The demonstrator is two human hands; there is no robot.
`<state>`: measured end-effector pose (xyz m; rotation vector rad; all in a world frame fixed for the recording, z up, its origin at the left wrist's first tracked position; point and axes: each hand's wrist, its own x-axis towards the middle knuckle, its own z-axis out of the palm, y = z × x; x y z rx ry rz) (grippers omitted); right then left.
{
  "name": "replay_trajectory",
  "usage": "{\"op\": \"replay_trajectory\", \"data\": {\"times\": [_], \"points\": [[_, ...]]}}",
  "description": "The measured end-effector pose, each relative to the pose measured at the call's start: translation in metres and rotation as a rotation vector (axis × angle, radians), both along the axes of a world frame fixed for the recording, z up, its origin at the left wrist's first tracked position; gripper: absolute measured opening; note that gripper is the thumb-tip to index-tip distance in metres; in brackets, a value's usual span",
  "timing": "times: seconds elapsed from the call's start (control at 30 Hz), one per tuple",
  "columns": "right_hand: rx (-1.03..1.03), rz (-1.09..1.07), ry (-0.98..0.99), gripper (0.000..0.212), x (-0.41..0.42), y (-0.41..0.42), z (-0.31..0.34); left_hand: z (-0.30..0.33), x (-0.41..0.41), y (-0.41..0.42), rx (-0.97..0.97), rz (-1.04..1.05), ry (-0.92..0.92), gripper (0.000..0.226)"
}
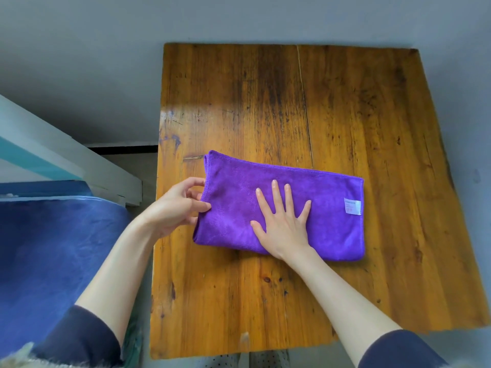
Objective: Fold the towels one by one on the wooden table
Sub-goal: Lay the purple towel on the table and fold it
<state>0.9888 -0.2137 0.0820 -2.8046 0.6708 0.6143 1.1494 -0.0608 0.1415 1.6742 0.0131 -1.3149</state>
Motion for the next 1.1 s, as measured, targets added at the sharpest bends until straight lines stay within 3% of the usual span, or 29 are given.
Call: {"op": "replay_trajectory", "data": {"times": [0.07, 0.17, 0.3, 0.47, 0.6, 0.7, 0.9, 1.1], "points": [[0.111, -0.049, -0.087, 0.063, -0.002, -0.002, 0.011, 0.010, -0.007, -0.008, -0.013, 0.002, -0.032, 0.036], [0.277, -0.185, -0.379, 0.046, -0.020, -0.007, 0.035, 0.026, -0.020, -0.026, -0.039, 0.038, -0.066, 0.036], [0.203, -0.370, -0.599, 0.031, -0.069, -0.033, 0.054, 0.044, -0.049, -0.064, -0.041, 0.028, -0.178, 0.036], [0.244, -0.499, -0.568, 0.042, -0.113, -0.071, 0.050, 0.041, -0.101, -0.120, -0.051, -0.044, -0.359, 0.037], [0.165, -0.274, -0.290, 0.054, -0.121, -0.093, 0.027, 0.025, -0.135, -0.159, 0.011, -0.064, -0.451, 0.038], [0.185, -0.175, -0.199, 0.057, -0.125, -0.106, 0.013, 0.014, -0.157, -0.184, 0.053, -0.103, -0.540, 0.039], [0.388, -0.100, -0.430, 0.059, -0.156, -0.124, 0.007, 0.002, -0.191, -0.215, 0.037, -0.226, -0.845, 0.043], [0.422, -0.474, -0.620, 0.033, -0.184, -0.126, 0.008, -0.020, -0.221, -0.225, 0.168, -0.394, -0.875, 0.045]]}}
